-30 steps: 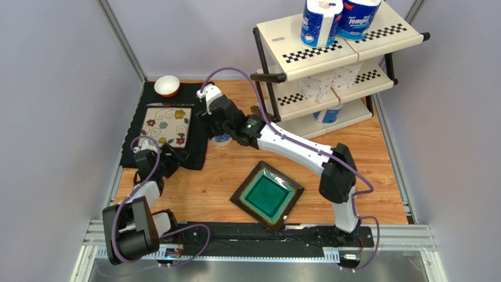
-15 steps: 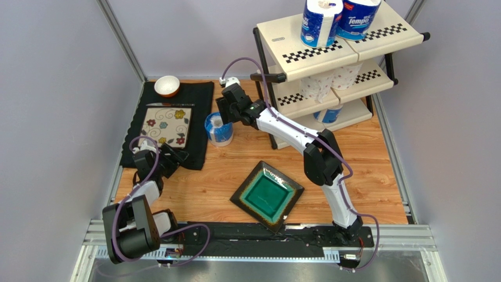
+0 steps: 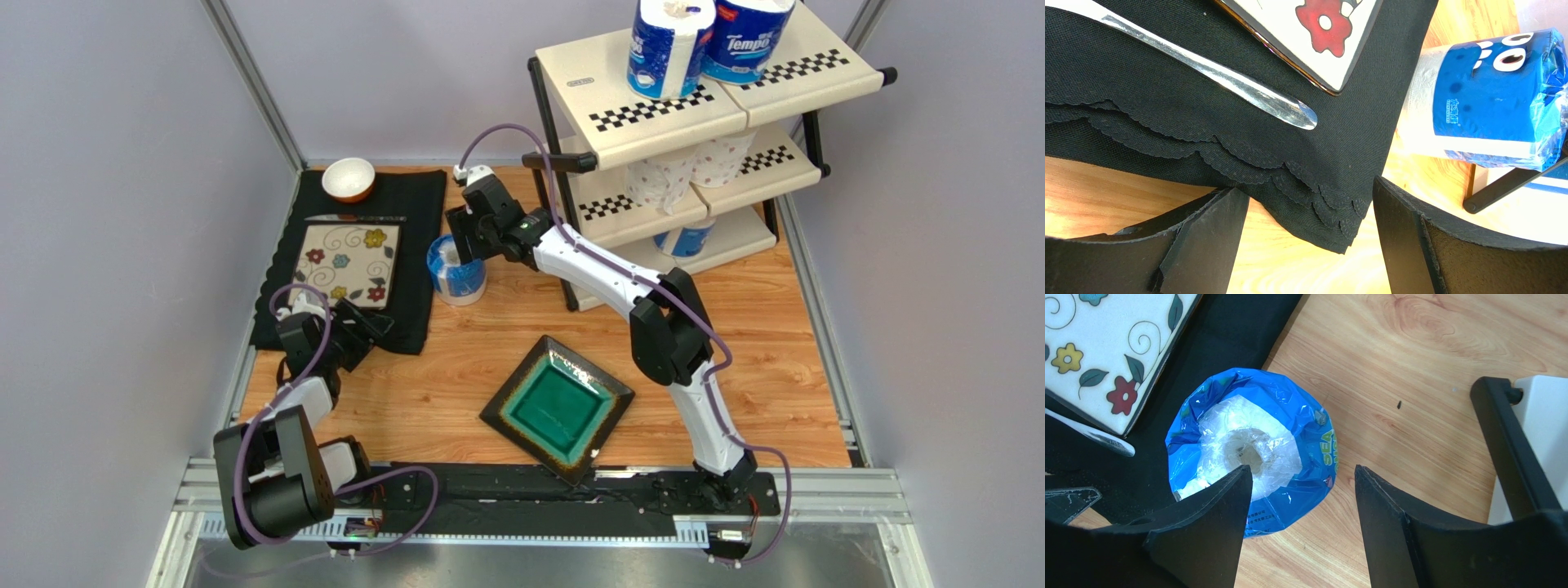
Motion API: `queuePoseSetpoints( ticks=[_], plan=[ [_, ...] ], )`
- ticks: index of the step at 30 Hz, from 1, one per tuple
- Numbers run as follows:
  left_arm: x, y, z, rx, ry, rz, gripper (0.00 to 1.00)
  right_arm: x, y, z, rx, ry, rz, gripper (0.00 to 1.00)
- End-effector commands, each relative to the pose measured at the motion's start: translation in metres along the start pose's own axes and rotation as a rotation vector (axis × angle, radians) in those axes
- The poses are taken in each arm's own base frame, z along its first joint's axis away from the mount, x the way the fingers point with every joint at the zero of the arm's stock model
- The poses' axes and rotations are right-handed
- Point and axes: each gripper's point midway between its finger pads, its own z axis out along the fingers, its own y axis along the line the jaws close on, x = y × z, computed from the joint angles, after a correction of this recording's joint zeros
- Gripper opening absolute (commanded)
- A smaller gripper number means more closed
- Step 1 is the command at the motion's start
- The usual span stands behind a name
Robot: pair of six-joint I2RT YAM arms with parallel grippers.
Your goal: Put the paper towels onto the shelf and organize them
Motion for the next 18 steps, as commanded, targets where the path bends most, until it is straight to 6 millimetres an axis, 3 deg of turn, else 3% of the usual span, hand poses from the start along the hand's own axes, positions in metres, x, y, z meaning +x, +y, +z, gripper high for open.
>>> queuePoseSetpoints(
  ticks=[1,13,18],
  plan=[
    [0.039,0.03,-0.006,-0.108,0.12,-0.077,0.84,-0.016,0.011,0.007,-0.046,-0.044,0.007,0.66],
    [0.04,0.03,-0.006,-0.109,0.121,-0.077,0.84,0.012,0.007,0.039,-0.019,0.024,0.007,0.64],
    [0.039,0.029,-0.006,-0.103,0.122,-0.079,0.84,0.017,0.007,0.041,-0.03,0.038,0.007,0.47]
  ],
)
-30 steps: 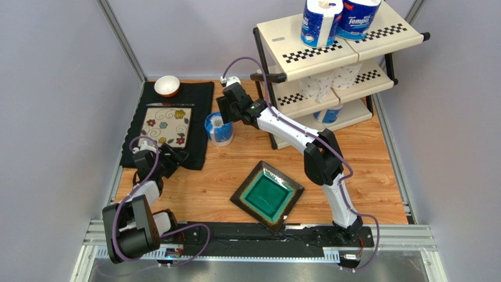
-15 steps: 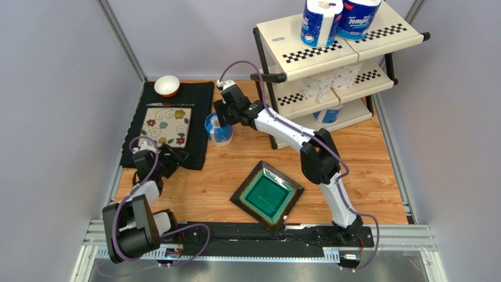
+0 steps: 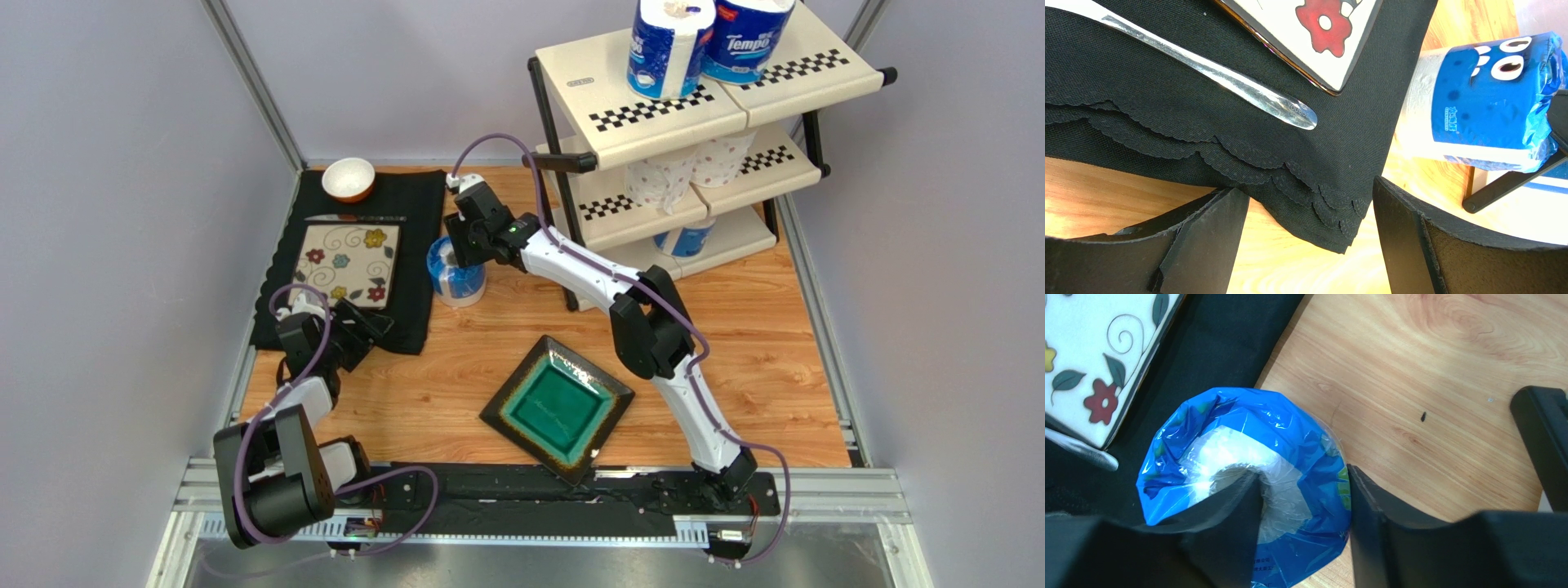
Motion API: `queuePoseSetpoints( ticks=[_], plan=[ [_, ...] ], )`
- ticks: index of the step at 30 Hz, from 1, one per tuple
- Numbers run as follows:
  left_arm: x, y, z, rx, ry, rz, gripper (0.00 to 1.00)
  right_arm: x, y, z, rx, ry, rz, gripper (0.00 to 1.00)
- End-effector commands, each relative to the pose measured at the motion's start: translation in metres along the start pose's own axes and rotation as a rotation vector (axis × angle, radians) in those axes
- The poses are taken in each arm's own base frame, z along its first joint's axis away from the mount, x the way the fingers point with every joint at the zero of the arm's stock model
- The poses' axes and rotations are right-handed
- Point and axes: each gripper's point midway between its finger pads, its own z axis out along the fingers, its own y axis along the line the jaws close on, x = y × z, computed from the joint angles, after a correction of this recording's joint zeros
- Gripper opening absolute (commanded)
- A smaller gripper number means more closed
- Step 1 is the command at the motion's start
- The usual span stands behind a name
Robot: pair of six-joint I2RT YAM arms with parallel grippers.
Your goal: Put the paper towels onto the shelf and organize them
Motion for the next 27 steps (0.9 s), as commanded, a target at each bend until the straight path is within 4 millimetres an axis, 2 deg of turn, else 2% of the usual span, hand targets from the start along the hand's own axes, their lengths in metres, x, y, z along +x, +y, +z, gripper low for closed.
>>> queuePoseSetpoints(
  ticks=[1,5,9,12,13,15,16,18,21,22,23,24,25,26,27],
  plan=[
    [0.04,0.029,-0.006,-0.107,0.122,-0.081,0.84,-0.001,0.001,0.003,-0.017,0.005,0.007,0.44],
    [0.039,0.029,-0.006,-0.107,0.122,-0.082,0.84,0.002,-0.001,0.001,-0.024,0.019,0.014,0.27],
    [0.038,0.029,-0.006,-0.107,0.117,-0.081,0.84,-0.009,-0.001,-0.016,-0.024,-0.014,0.017,0.21],
    [0.039,0.03,-0.006,-0.107,0.12,-0.085,0.83,-0.03,0.006,-0.045,-0.063,-0.051,0.021,0.2],
    [0.039,0.029,-0.006,-0.105,0.12,-0.085,0.84,-0.042,0.011,-0.064,-0.091,-0.076,0.016,0.2],
    [0.038,0.029,-0.006,-0.105,0.117,-0.083,0.83,-0.045,0.027,-0.086,-0.178,-0.069,-0.004,0.2],
    [0.038,0.029,-0.006,-0.105,0.117,-0.083,0.83,-0.053,0.032,-0.108,-0.211,-0.089,-0.01,0.2],
    [0.038,0.029,-0.006,-0.105,0.116,-0.083,0.84,-0.051,0.047,-0.13,-0.277,-0.099,-0.042,0.2],
    [0.038,0.03,-0.006,-0.108,0.114,-0.08,0.84,-0.037,0.058,-0.167,-0.308,-0.097,-0.079,0.2],
    [0.038,0.029,-0.006,-0.107,0.115,-0.08,0.83,-0.025,0.067,-0.175,-0.316,-0.078,-0.094,0.2],
    [0.039,0.03,-0.007,-0.108,0.117,-0.084,0.84,-0.013,0.066,-0.192,-0.314,-0.065,-0.104,0.2],
    [0.038,0.029,-0.006,-0.106,0.115,-0.083,0.83,-0.002,0.065,-0.197,-0.291,-0.056,-0.112,0.2],
    [0.038,0.029,-0.006,-0.106,0.116,-0.08,0.83,0.01,0.076,-0.209,-0.295,-0.053,-0.135,0.2],
    [0.037,0.03,-0.006,-0.108,0.114,-0.083,0.83,0.014,0.069,-0.214,-0.23,-0.072,-0.138,0.2],
    [0.038,0.029,-0.006,-0.104,0.117,-0.082,0.84,0.031,0.063,-0.229,-0.212,-0.069,-0.144,0.21]
  ],
)
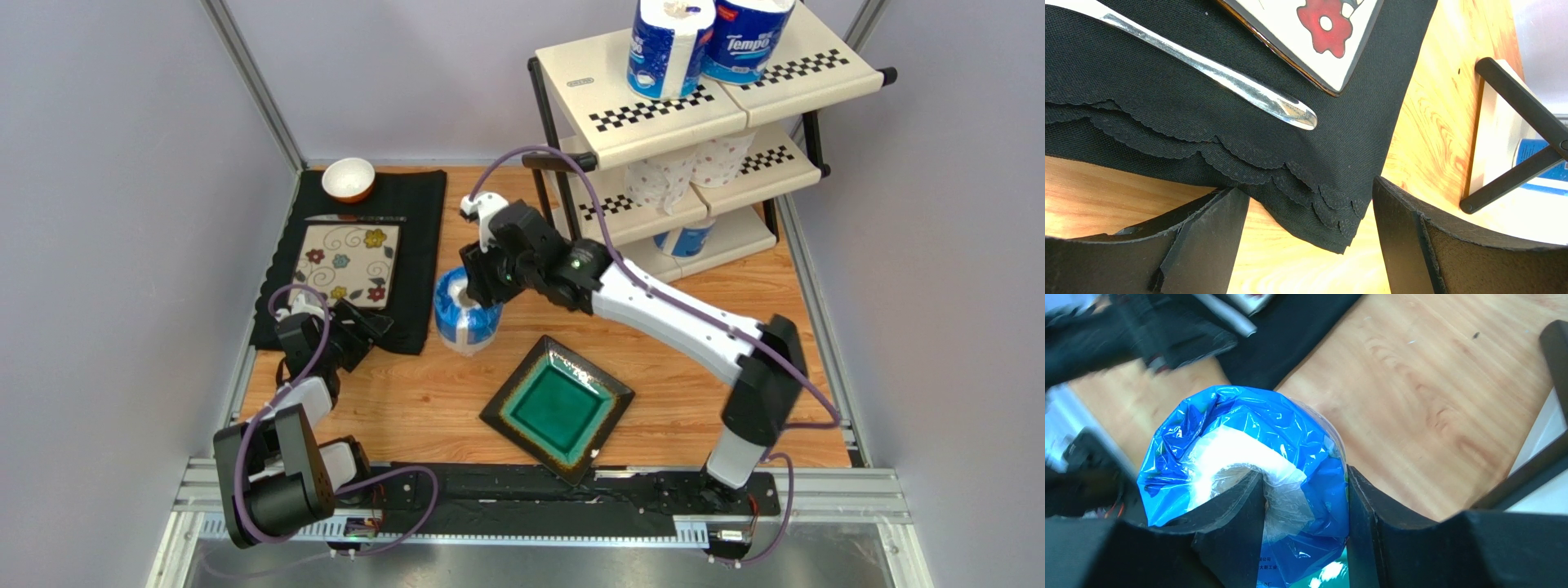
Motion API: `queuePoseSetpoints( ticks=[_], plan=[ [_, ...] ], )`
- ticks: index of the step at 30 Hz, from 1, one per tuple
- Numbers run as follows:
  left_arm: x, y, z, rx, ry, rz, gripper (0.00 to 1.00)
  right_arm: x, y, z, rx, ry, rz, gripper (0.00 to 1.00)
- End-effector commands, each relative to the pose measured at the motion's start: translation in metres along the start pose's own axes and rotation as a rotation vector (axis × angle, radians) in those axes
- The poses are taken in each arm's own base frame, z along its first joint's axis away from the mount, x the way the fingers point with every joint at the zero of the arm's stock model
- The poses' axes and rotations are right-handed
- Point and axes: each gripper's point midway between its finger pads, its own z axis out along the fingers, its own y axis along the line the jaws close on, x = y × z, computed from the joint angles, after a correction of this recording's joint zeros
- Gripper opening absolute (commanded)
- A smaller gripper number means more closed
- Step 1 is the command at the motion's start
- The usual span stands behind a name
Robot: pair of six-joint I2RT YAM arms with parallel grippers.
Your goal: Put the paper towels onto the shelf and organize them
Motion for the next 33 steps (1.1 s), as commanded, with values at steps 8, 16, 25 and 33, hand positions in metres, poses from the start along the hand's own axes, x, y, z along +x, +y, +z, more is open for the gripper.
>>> queuePoseSetpoints(
  ticks=[8,16,25,33],
  plan=[
    [0.038,0.028,-0.006,-0.099,0.116,-0.073,0.83,0.072,-0.057,-0.118,0.31,-0.137,0.138,0.24],
    [0.038,0.028,-0.006,-0.099,0.114,-0.075,0.83,0.101,-0.176,-0.184,0.573,-0.272,0.442,0.24],
    [0.038,0.028,-0.007,-0.098,0.112,-0.07,0.83,0.086,-0.231,-0.184,0.651,-0.449,0.662,0.24],
    [0.039,0.028,-0.006,-0.098,0.118,-0.076,0.83,0.063,-0.275,-0.175,0.644,-0.528,0.759,0.23]
  ],
)
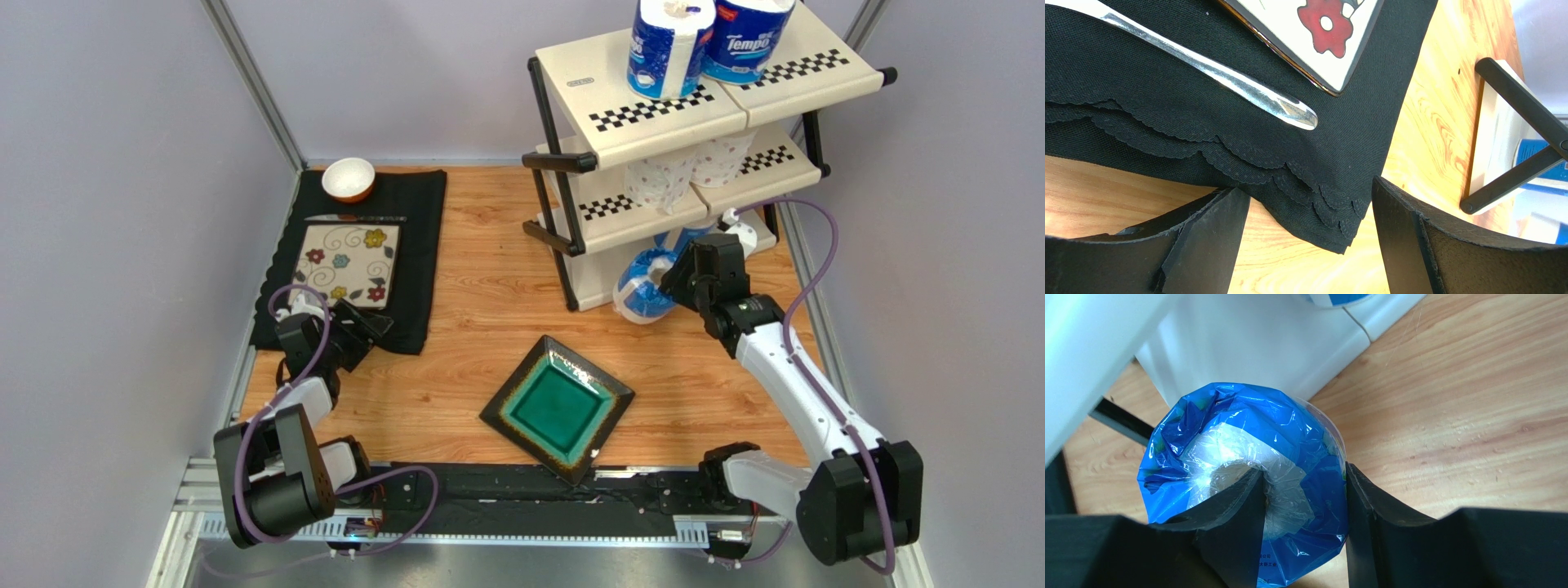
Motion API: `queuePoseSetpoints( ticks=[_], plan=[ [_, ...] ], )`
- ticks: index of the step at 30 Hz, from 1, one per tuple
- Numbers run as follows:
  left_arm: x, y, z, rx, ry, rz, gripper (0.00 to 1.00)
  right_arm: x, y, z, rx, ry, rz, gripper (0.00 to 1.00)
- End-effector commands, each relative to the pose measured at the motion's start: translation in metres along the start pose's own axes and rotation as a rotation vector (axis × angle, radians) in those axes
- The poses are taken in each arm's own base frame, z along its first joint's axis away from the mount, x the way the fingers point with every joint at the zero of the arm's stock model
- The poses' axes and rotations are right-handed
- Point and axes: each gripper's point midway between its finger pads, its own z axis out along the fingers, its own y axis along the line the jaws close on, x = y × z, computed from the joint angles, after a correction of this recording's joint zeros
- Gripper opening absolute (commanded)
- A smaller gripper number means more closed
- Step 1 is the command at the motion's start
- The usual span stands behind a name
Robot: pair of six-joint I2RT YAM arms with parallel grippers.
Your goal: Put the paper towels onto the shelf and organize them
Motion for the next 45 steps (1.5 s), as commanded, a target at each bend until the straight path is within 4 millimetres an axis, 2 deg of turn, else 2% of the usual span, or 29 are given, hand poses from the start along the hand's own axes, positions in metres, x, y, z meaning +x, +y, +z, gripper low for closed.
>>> queuePoseSetpoints(
  ticks=[1,3,8,17,19,28,34,45],
  plan=[
    [0.039,0.028,-0.006,-0.101,0.119,-0.076,0.82,-0.071,0.033,0.001,-0.149,-0.208,0.146,0.23],
    [0.038,0.028,-0.006,-0.101,0.117,-0.075,0.82,-0.08,0.028,0.007,-0.136,-0.231,0.171,0.23],
    [0.039,0.029,-0.006,-0.102,0.119,-0.078,0.82,-0.097,0.035,0.02,-0.156,-0.271,0.173,0.23],
    [0.039,0.028,-0.006,-0.101,0.12,-0.079,0.82,-0.107,0.039,0.045,-0.143,-0.293,0.152,0.23],
    [0.039,0.028,-0.006,-0.101,0.12,-0.078,0.82,-0.116,0.039,0.046,-0.138,-0.335,0.163,0.23],
    [0.039,0.028,-0.006,-0.097,0.12,-0.077,0.82,-0.111,0.025,0.065,-0.08,-0.373,0.234,0.22],
    [0.039,0.028,-0.007,-0.101,0.117,-0.073,0.82,-0.108,0.024,0.079,-0.068,-0.368,0.247,0.22],
    [0.039,0.029,-0.006,-0.102,0.12,-0.075,0.82,-0.104,0.026,0.092,-0.08,-0.368,0.268,0.23]
  ],
)
